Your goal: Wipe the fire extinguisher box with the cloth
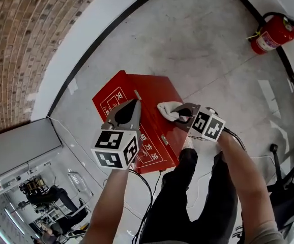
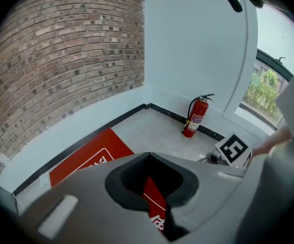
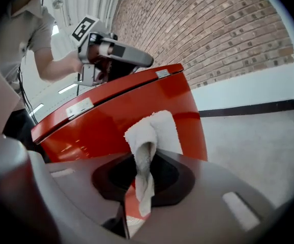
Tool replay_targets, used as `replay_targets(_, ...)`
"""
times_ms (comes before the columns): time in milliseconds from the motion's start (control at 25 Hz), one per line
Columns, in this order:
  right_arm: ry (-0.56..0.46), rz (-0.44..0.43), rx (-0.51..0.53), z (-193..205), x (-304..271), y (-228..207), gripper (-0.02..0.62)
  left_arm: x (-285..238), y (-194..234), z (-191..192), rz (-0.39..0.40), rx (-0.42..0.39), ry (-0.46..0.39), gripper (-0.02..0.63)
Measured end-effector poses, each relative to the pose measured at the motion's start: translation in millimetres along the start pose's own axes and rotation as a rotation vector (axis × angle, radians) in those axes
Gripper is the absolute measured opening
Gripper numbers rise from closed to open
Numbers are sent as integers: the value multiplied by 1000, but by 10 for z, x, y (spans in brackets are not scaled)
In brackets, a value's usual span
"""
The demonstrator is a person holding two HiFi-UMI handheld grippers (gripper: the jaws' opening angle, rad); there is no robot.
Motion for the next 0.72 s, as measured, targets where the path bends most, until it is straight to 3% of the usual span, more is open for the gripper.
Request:
replay_targets(200,-29,-45,-29,323,273,546,83,141,-479,125,17,-11,28,2)
replay_targets(400,-85,-71,-53,402,520,949,83,341,-1032,277,36,26,34,0)
replay_targets(720,-83,-29,-187,601,607,1013,84,782,-1767,507,70,79,54,2)
Point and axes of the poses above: the fingertips, and each gripper's own axes: x backward along the fingers, y to its left, z out of its underside, the point moved 4 cm from there along x, backward along the fingers, and after that the axes turned 1 degree about -x, right-handed, at the moved point
